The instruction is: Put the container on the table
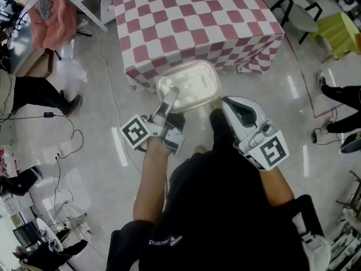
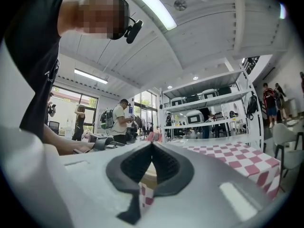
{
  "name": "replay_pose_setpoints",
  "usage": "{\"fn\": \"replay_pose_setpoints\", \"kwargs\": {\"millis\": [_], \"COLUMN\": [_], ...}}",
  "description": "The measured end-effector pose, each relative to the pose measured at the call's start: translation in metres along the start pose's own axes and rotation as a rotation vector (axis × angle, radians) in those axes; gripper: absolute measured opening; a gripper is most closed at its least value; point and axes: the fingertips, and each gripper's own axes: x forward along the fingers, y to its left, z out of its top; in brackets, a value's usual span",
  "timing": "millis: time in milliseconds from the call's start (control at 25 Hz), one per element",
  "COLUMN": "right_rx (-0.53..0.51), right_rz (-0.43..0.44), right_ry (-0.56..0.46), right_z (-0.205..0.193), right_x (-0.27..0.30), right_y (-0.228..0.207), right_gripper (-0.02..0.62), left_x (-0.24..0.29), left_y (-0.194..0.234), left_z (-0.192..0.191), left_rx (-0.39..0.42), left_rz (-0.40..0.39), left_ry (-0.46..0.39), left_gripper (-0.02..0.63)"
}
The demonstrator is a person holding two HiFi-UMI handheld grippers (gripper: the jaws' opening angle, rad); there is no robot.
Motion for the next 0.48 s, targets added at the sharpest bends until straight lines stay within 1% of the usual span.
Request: {"fn": "replay_pose_setpoints", "kwargs": {"millis": [120, 240, 280, 320, 360, 480], "right_rx": [-0.012, 0.019, 0.029, 0.035, 0.036, 0.02], "right_rz": [0.018, 0.03, 0.035, 0.04, 0.046, 0.066], "right_ry": [-0.002, 0.001, 0.003, 0.003, 0.001, 0.003], "right_z": [-0.002, -0.005, -0.007, -0.008, -0.008, -0.008], "right_x": [0.049, 0.111, 0.127, 0.135, 0.137, 0.125], "right_y": [-0.071, -0.153, -0.172, -0.18, -0.179, -0.159], "right_gripper": [0.003, 0.003, 0.003, 0.003, 0.003, 0.003], "left_x": [0.073, 0.155, 0.172, 0.179, 0.178, 0.16], "left_y": [0.011, 0.028, 0.033, 0.037, 0.039, 0.039], "left_z": [0.038, 0.088, 0.1, 0.107, 0.108, 0.099], "left_rx": [0.003, 0.006, 0.007, 0.009, 0.012, 0.022], "left_rz": [0.014, 0.043, 0.053, 0.06, 0.064, 0.07], "left_ry": [-0.008, -0.024, -0.028, -0.029, -0.026, -0.019], "left_gripper": [0.199, 0.199, 0.199, 0.199, 0.199, 0.199]}}
